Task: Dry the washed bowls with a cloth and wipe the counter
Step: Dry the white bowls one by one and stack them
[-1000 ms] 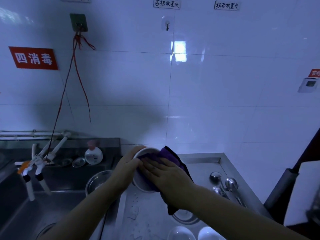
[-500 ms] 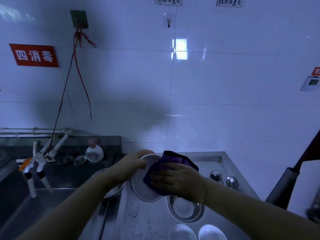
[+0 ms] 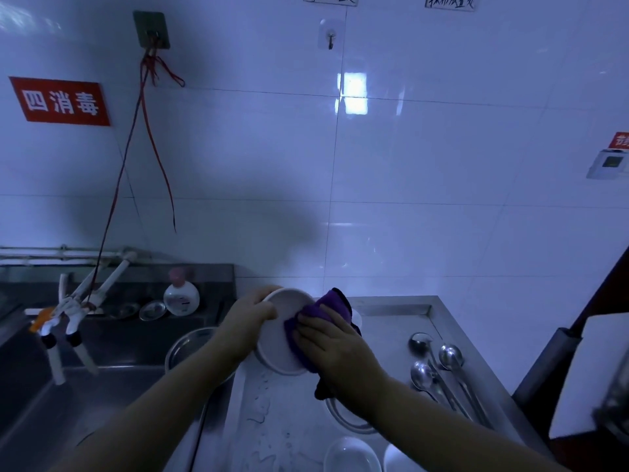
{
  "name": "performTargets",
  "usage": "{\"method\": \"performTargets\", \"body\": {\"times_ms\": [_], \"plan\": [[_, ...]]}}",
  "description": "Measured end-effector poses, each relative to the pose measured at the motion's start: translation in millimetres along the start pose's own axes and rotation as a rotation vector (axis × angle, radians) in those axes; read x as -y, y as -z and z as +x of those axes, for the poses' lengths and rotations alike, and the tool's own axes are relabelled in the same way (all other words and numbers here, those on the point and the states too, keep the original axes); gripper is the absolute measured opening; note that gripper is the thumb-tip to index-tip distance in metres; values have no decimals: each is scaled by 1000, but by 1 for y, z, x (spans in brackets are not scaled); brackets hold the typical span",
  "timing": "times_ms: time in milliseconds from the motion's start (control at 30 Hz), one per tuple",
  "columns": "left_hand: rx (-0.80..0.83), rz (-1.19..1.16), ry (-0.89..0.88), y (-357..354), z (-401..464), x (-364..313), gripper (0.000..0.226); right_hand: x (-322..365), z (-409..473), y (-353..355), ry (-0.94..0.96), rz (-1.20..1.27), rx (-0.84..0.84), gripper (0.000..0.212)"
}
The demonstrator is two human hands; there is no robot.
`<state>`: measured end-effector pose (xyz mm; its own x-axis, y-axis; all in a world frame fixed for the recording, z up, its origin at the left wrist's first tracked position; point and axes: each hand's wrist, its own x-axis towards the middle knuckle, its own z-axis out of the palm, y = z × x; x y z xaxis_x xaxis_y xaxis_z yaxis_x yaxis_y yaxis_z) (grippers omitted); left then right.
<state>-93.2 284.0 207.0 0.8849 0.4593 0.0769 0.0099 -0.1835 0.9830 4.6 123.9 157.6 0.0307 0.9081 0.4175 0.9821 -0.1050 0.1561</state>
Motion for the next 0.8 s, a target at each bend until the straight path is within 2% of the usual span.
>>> {"method": "performTargets", "body": {"times_ms": [67,167,200,300,367,400,500,533,667,733,800], "plan": [[-64,-22,-24,-3,1,7,36,15,-1,-4,-91,46,-103,83],[-125,-46,-36,-7,3,15,33,39,2,-9,-200,194,-325,31],[-129,-54,-26,-8,4,17,32,43,3,-10,-221,213,-353,24],[-85,29,80,-7,8,19,26,40,4,-5,-167,227,-299,16],[26,115,233,3,10,17,27,28,3,2,-119,248,-212,10],[100,172,253,9,11,17,32,21,3,7,-123,283,-161,10],[226,415,84,30,10,15,66,4,2,19,-271,525,6,16],[244,522,0,36,9,13,71,-1,1,20,-322,591,47,18],[442,875,-283,41,6,8,43,-17,2,22,-360,706,182,25],[491,943,-313,37,5,7,24,-22,2,25,-360,759,200,27],[517,878,-277,34,4,4,15,-27,2,28,-387,805,149,27]]}}
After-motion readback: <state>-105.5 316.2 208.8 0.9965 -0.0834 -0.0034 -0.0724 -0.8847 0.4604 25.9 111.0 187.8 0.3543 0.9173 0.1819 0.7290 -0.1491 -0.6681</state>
